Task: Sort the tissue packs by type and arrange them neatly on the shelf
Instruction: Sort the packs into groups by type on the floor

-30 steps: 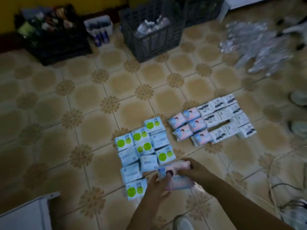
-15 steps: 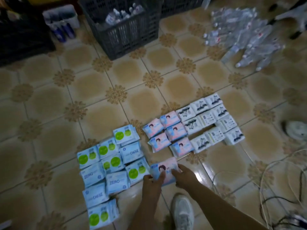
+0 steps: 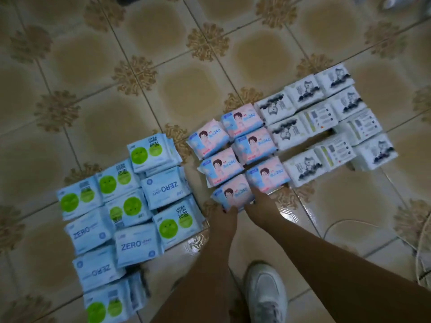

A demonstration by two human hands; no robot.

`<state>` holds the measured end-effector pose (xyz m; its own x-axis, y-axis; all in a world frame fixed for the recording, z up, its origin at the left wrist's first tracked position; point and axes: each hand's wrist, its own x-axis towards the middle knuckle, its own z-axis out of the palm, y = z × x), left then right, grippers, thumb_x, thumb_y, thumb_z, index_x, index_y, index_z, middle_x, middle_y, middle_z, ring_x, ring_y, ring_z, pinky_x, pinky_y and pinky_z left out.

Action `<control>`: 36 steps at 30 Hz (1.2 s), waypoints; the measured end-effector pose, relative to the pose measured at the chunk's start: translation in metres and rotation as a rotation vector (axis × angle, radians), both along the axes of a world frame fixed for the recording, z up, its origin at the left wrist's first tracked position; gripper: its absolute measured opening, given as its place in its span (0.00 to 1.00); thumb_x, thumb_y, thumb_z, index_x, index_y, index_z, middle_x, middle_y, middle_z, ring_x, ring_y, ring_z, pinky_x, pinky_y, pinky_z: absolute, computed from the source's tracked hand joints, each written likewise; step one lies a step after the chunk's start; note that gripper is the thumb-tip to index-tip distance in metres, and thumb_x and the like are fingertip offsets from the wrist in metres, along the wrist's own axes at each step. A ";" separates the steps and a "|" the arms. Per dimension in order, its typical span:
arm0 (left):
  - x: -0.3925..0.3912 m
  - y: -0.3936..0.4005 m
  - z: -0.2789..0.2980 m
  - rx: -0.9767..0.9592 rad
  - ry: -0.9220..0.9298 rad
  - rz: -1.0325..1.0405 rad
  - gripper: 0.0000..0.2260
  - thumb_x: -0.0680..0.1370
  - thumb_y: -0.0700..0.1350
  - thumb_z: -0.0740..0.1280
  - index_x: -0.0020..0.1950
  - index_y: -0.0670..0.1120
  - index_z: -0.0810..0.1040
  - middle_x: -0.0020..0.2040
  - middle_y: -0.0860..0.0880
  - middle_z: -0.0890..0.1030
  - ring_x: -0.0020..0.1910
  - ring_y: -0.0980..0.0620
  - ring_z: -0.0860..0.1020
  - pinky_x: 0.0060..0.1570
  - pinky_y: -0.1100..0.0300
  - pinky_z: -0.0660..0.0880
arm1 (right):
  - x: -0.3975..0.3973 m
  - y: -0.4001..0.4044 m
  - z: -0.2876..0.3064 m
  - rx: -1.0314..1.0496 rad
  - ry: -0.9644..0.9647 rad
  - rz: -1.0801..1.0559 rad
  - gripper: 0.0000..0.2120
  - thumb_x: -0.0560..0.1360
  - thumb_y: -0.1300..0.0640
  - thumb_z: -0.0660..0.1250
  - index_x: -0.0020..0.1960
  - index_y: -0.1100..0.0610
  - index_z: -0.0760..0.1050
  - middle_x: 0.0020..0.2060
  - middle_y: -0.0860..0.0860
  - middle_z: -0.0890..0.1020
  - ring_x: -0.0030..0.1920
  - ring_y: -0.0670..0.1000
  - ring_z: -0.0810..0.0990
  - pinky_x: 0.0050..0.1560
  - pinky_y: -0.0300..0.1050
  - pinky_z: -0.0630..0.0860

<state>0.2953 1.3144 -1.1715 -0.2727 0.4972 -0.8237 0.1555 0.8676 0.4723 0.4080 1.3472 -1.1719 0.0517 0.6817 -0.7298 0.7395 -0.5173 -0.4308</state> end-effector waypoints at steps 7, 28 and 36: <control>-0.013 -0.016 0.059 -0.125 -0.038 -0.113 0.32 0.68 0.58 0.66 0.71 0.49 0.71 0.61 0.40 0.81 0.59 0.39 0.80 0.58 0.48 0.77 | 0.008 0.011 0.102 -0.009 -0.036 0.033 0.21 0.77 0.60 0.64 0.70 0.62 0.70 0.60 0.61 0.76 0.61 0.60 0.76 0.59 0.45 0.69; 0.172 0.120 0.406 0.065 0.077 -0.511 0.13 0.80 0.45 0.67 0.62 0.42 0.75 0.58 0.43 0.81 0.62 0.45 0.78 0.53 0.62 0.70 | 0.263 0.130 0.460 -0.007 -0.207 -0.085 0.30 0.80 0.49 0.62 0.78 0.57 0.57 0.72 0.58 0.68 0.70 0.58 0.70 0.66 0.45 0.68; 0.285 0.127 0.254 0.061 0.119 -0.423 0.13 0.77 0.43 0.71 0.60 0.43 0.75 0.50 0.40 0.82 0.42 0.44 0.80 0.48 0.53 0.78 | 0.374 0.152 0.310 -0.089 -0.182 -0.012 0.37 0.76 0.48 0.67 0.77 0.59 0.54 0.69 0.61 0.69 0.67 0.60 0.71 0.63 0.47 0.70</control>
